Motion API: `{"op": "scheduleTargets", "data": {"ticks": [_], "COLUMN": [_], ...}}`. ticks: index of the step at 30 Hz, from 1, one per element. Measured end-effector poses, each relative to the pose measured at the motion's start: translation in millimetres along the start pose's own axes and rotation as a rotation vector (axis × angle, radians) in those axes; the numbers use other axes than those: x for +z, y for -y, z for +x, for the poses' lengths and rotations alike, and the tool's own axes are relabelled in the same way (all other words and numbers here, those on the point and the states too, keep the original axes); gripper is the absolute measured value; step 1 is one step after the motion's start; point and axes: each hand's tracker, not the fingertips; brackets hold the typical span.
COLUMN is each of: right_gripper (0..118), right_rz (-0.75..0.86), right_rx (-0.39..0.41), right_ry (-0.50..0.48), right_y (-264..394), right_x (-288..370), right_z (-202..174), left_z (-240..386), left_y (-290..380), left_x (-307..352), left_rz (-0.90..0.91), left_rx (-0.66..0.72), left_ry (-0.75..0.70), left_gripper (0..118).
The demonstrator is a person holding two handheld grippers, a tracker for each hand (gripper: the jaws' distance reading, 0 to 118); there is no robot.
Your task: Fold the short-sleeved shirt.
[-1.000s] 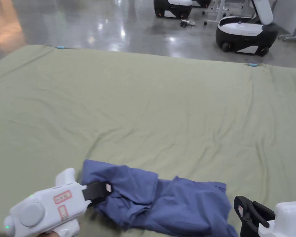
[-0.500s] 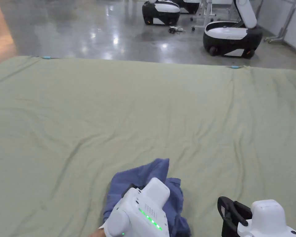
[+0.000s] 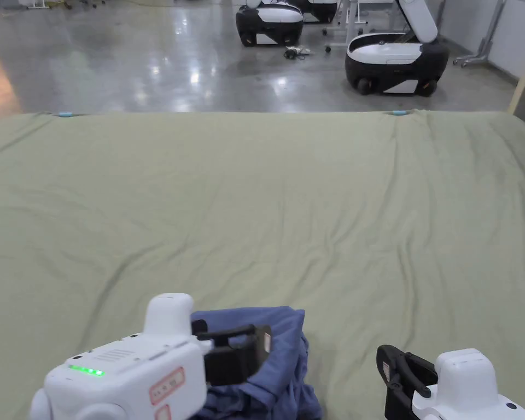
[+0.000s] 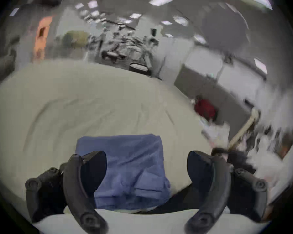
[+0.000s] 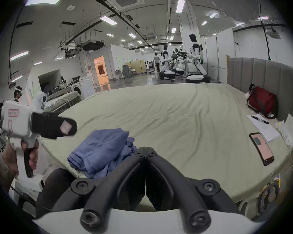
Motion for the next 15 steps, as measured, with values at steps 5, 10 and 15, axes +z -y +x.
{"op": "scheduleTargets", "data": {"ticks": [5, 10, 15], "right_gripper": [3, 3, 3], "right_rz": [-0.025, -0.045, -0.078], "right_rx": [-0.008, -0.02, -0.007], "right_ry": [-0.016, -0.005, -0.02], "right_y": [4, 8, 2], "right_x": [-5, -7, -9], "right_z": [-1, 2, 0], "left_z": [-28, 1, -15], "left_y": [21, 73, 76], "left_x": [-35, -94, -103], "left_rz": [-0.118, -0.291, -0.281], "left_rx": [0.216, 0.317, 0.406], "left_ry": [0.118, 0.27, 0.254], "left_gripper": [16, 16, 16]}}
